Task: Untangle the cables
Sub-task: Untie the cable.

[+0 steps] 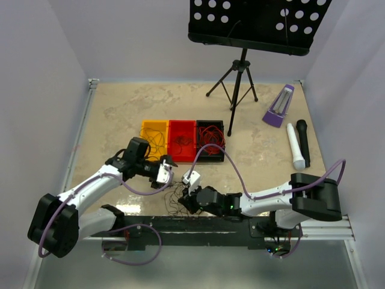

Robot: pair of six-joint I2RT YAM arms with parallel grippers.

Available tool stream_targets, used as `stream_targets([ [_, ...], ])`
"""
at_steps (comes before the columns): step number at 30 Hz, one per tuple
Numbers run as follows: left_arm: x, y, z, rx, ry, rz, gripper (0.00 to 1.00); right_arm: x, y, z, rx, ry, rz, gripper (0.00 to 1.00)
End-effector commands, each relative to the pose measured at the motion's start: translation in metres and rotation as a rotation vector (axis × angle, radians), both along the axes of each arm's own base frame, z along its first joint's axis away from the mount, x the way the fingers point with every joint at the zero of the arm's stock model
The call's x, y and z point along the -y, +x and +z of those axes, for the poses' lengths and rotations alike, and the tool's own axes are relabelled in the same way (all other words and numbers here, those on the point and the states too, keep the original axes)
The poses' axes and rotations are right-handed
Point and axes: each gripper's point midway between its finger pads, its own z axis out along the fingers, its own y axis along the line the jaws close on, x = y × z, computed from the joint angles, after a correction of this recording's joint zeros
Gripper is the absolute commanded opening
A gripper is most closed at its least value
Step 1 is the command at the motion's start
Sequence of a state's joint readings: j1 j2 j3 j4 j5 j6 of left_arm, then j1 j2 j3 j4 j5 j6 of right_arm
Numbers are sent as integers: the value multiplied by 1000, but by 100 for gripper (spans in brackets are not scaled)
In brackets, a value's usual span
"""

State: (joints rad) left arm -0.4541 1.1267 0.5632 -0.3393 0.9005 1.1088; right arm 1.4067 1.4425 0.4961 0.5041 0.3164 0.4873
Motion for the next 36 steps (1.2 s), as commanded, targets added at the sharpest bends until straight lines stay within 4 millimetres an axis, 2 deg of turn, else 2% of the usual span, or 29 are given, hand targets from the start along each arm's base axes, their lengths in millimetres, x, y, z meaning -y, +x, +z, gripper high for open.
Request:
stream_targets([
  [1, -12, -21, -4, 89, 82, -177, 76, -8, 9, 26, 87, 27, -32, 0],
  [4, -9, -29, -2, 67, 43, -194, 70, -11, 5, 31, 110, 24, -21, 0],
  [8, 3, -30, 12, 21, -43, -173, 56, -13, 6, 40, 133, 28, -16, 0],
  [14, 12, -33, 31, -38, -115, -171, 47, -16, 8, 58, 141, 87, -27, 0],
  [18, 9, -41, 29, -69, -105, -179, 24, -20, 7, 63, 140, 105, -23, 0],
  [20, 8, -46, 30, -84, -105, -186, 18, -21, 7, 64, 137, 109, -28, 0],
  [25, 6, -50, 29, -91, -91, -188, 19, -20, 8, 66, 140, 110, -28, 0],
  [26, 6, -49, 28, -90, -90, -184, 13, -21, 7, 66, 138, 111, -24, 0],
  [27, 7, -47, 30, -85, -94, -178, 2, -21, 7, 66, 136, 109, -23, 0],
  [29, 9, -39, 34, -76, -103, -149, 0, -21, 7, 62, 127, 97, -33, 0],
  [31, 11, -21, 41, -46, -96, -73, 0, -17, 12, 56, 110, 71, -76, 0],
  [34, 5, 26, 61, 45, -85, 146, 0, -4, 22, 41, 61, 44, -198, 0],
  [36, -7, 51, 80, 119, -89, 242, 0, -1, 24, 38, 25, 61, -217, 0],
])
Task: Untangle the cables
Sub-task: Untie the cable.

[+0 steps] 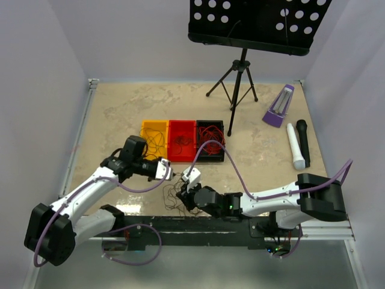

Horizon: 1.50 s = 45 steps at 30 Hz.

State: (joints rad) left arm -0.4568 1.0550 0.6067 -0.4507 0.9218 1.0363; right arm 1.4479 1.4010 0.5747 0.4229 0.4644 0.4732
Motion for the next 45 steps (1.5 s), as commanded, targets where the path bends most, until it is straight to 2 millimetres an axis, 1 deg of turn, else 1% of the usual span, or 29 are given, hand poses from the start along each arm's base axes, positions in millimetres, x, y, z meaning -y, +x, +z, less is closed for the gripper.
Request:
stream_targets([
  [1, -14, 74, 67, 196, -68, 272, 0, 6, 13, 2, -71, 55, -138, 0],
  [3, -25, 86, 83, 207, -81, 339, 0, 9, 13, -2, -96, 67, -150, 0],
  [5, -34, 90, 98, 221, -94, 364, 0, 12, 12, -8, -130, 77, -164, 1],
  [7, -38, 88, 111, 229, -105, 368, 0, 16, 16, -19, -167, 67, -195, 1],
  [10, -38, 79, 128, 243, -107, 335, 0, 27, 21, -50, -241, 1, -274, 0],
  [11, -38, 77, 137, 256, -111, 332, 0, 30, 25, -59, -265, -20, -303, 0],
  [13, -40, 74, 156, 286, -120, 336, 0, 36, 26, -78, -308, -65, -342, 0],
  [16, -42, 67, 186, 332, -136, 332, 0, 34, 22, -91, -346, -96, -348, 1],
  [17, -43, 64, 198, 355, -146, 335, 0, 34, 22, -94, -353, -111, -356, 8],
  [19, -45, 60, 222, 395, -170, 344, 0, 37, 24, -97, -365, -115, -379, 30],
  [20, -47, 57, 237, 430, -188, 352, 0, 38, 24, -95, -370, -103, -387, 42],
  [21, -48, 56, 249, 455, -209, 370, 0, 37, 23, -92, -373, -86, -374, 50],
  [23, -53, 53, 279, 528, -268, 417, 0, 37, 24, -78, -371, -28, -369, 60],
  [25, -58, 50, 309, 588, -346, 463, 0, 40, 27, -64, -362, 20, -375, 63],
  [27, -58, 41, 324, 614, -378, 457, 0, 43, 31, -53, -352, 51, -379, 63],
  [29, -55, 30, 336, 610, -397, 423, 0, 45, 35, -50, -352, 55, -387, 63],
  [31, -53, 20, 349, 594, -426, 400, 0, 47, 34, -50, -354, 50, -391, 63],
  [33, -54, 11, 369, 611, -471, 402, 0, 50, 34, -52, -368, 50, -407, 63],
  [36, -59, 1, 404, 676, -548, 419, 0, 55, 32, -60, -400, 43, -426, 63],
  [37, -59, -2, 412, 686, -561, 413, 0, 56, 31, -62, -404, 37, -427, 63],
  [38, -58, -6, 419, 689, -567, 398, 0, 55, 32, -59, -399, 46, -422, 62],
  [39, -56, -7, 420, 678, -559, 381, 0, 55, 34, -52, -379, 57, -418, 61],
  [41, -52, -11, 421, 656, -545, 346, 0, 53, 38, -28, -327, 104, -394, 61],
  [45, -49, -15, 416, 637, -537, 322, 0, 56, 48, 47, -189, 243, -340, 63],
])
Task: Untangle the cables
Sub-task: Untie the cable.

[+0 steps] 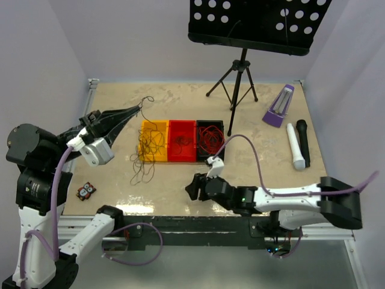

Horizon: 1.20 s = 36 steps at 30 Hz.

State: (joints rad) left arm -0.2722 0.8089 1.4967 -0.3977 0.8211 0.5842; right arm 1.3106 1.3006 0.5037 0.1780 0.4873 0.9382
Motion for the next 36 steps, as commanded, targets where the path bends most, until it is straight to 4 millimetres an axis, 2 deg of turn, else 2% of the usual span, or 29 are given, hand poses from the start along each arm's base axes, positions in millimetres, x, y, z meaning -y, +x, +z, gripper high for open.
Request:
stream_targets([
  [1, 5, -6, -4, -44, 7, -50, 0, -1, 18, 100, 228, 179, 8, 63],
  [5, 5, -8, -7, -47, 10, -52, 0, 0, 14, 173, 418, 311, 98, 68],
  [8, 5, -9, -9, -47, 11, -55, 0, -7, 2, 204, 519, 364, 203, 72],
  [13, 9, -13, -12, -73, 5, -94, 0, -22, -14, 228, 586, 421, 324, 75],
  [16, 12, -16, -13, -87, 0, -119, 0, -26, -14, 236, 599, 432, 325, 76],
  [22, 15, -25, -6, -89, -12, -166, 0, -40, 7, 226, 612, 344, 257, 74],
  [31, 15, -31, -5, -81, -8, -178, 0, -61, 30, 249, 713, 290, 190, 73],
  [34, 14, -30, -7, -79, -5, -169, 0, -77, 23, 261, 734, 318, 251, 70],
  [36, 13, -30, -8, -73, -4, -162, 0, -87, 12, 269, 743, 362, 320, 67],
])
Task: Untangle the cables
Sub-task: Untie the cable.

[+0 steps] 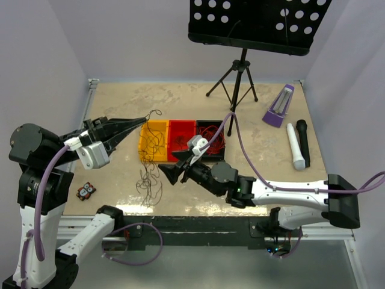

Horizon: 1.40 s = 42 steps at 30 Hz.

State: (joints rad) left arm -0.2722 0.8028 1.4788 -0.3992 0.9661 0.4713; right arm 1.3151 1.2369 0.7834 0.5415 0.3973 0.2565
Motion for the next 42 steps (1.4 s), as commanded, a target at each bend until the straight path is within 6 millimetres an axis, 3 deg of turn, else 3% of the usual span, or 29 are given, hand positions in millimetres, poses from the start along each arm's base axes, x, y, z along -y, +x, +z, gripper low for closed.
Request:
stream_targets([
  [1, -2, -7, 5, 33, -5, 0, 0, -16, -19, 56, 99, 127, 131, 65],
  [7, -5, -7, -2, 47, 15, 19, 0, -6, -39, 53, 68, 156, 225, 62],
  [13, -3, -10, -3, 37, 10, 3, 0, 15, -38, 49, 27, 164, 182, 63],
  [17, -3, -11, -1, 41, 5, -2, 0, 19, -32, 47, 20, 150, 146, 65],
  [27, -4, -12, 3, 52, 2, 2, 0, 11, -22, 24, -21, 73, 98, 68],
  [36, -5, -9, 1, 54, 5, 17, 0, 0, -32, 49, 63, 117, 178, 67],
  [42, -4, -8, 0, 47, 3, 14, 0, -18, -36, 53, 81, 114, 223, 62],
])
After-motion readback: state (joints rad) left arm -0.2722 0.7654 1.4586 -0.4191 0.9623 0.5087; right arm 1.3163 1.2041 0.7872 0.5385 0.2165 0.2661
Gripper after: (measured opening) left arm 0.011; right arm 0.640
